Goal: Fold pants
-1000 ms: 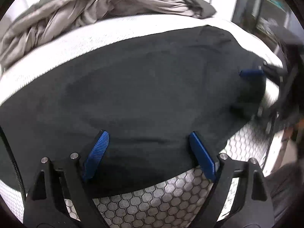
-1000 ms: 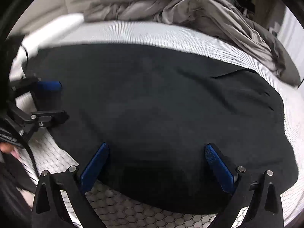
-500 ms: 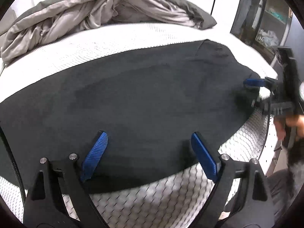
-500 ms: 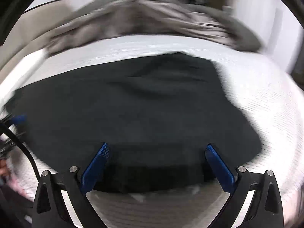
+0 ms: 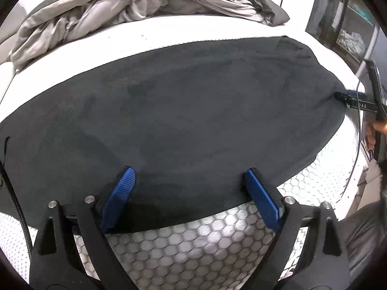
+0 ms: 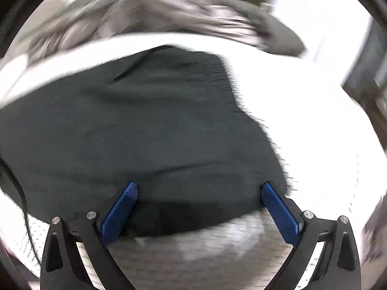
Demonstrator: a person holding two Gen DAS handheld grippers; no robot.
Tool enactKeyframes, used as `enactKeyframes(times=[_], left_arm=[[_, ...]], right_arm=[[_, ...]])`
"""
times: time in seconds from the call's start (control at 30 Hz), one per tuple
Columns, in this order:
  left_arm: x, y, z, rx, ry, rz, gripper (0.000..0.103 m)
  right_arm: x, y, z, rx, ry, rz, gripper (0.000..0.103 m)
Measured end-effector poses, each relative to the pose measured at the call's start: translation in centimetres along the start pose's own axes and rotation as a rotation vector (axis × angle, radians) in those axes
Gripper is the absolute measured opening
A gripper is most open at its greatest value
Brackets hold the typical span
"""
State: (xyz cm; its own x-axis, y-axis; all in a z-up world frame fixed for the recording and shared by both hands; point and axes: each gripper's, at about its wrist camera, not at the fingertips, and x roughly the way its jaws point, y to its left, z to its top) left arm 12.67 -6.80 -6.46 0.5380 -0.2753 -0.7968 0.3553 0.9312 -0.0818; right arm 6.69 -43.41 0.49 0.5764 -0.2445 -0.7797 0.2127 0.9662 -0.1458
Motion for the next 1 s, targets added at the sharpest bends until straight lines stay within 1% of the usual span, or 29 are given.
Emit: enactKeyframes(times=[0.07, 0.2, 0.27, 0.3, 0.33, 0.4, 0.43, 0.47, 0.5, 0.53, 0.6, 0.63, 0.67, 0.7, 0.73, 0.77, 0.8, 0.83, 0.9, 0.97, 1.0], left_arm=[[-0.5, 0.5, 0.4, -0.026, -0.002, 0.004, 0.091], [-1.7, 1.1, 2.1, -0.077, -0.068, -0.008, 0.091], [-1.7, 1.2, 3.2, -0.104, -0.09, -0.008, 0.091], [-1.2, 1.1, 3.6, -0.116, -0.086, -0.011, 0.091], [-0.7, 0.9, 3.9, -0.118, -0.073, -0.014, 0.091], [1.0, 0.1, 4.2, -0.099, -0.021, 0.011, 0.091], [1.9, -0.2, 4.0, -0.084, 0.016, 0.033, 0.091], [2.9, -0.4, 3.8, -0.061, 0.048, 0.054, 0.091], [2.9, -0.5, 3.6, -0.047, 0.036, 0.056, 0.092], [2.8, -0.5, 3.5, -0.038, 0.025, 0.05, 0.092], [2.3, 0.1, 3.1, -0.035, 0.03, 0.041, 0.092], [2.1, 0.5, 2.9, -0.039, 0.031, 0.042, 0.092], [1.9, 1.0, 2.6, -0.044, 0.034, 0.045, 0.092], [1.6, 1.5, 2.3, -0.049, 0.032, 0.043, 0.092], [1.3, 1.7, 2.2, -0.052, 0.03, 0.043, 0.092], [1.0, 1.9, 2.0, -0.053, 0.028, 0.047, 0.092], [0.6, 2.1, 2.0, -0.059, 0.026, 0.049, 0.092], [0.4, 2.1, 2.0, -0.065, 0.026, 0.048, 0.092], [-0.2, 2.2, 2.6, -0.082, 0.015, 0.035, 0.091], [-0.9, 1.9, 3.6, -0.095, -0.034, 0.019, 0.091], [-1.0, 1.6, 4.4, -0.101, -0.063, 0.021, 0.091]], right_arm=[[-0.6, -0.4, 0.0, 0.037, -0.002, 0.016, 0.102], [-2.7, -0.5, 1.7, 0.073, -0.09, 0.05, 0.102], [-2.5, -0.5, 2.7, 0.119, -0.112, 0.071, 0.102], [-2.7, 0.1, 3.3, 0.14, -0.114, 0.092, 0.102], [-2.2, 1.1, 3.9, 0.129, -0.097, 0.141, 0.102], [-1.2, 3.6, 5.2, 0.028, -0.068, 0.226, 0.102], [-0.7, 5.8, 5.1, -0.069, -0.054, 0.226, 0.102], [-0.2, 6.6, 4.9, -0.116, -0.038, 0.219, 0.102], [0.6, 7.7, 4.3, -0.177, -0.001, 0.22, 0.102], [1.3, 8.1, 3.9, -0.204, 0.021, 0.214, 0.102], [2.0, 7.4, 3.0, -0.226, 0.023, 0.167, 0.1], [2.0, 6.2, 2.8, -0.196, 0.026, 0.209, 0.099], [1.9, 5.7, 2.8, -0.175, 0.028, 0.228, 0.099], [1.7, 4.6, 2.7, -0.151, 0.022, 0.137, 0.101], [1.7, 3.7, 2.4, -0.149, 0.012, 0.021, 0.101], [1.6, 3.2, 2.5, -0.145, 0.01, -0.017, 0.101], [1.5, 2.4, 2.4, -0.122, 0.014, -0.009, 0.101], [1.1, 1.8, 2.5, -0.087, 0.003, 0.02, 0.101], [0.3, 2.1, 3.0, -0.059, -0.028, 0.048, 0.101], [-0.6, 4.5, 3.4, -0.087, -0.062, 0.143, 0.101], [-1.0, 5.6, 3.6, -0.1, -0.063, 0.166, 0.101]])
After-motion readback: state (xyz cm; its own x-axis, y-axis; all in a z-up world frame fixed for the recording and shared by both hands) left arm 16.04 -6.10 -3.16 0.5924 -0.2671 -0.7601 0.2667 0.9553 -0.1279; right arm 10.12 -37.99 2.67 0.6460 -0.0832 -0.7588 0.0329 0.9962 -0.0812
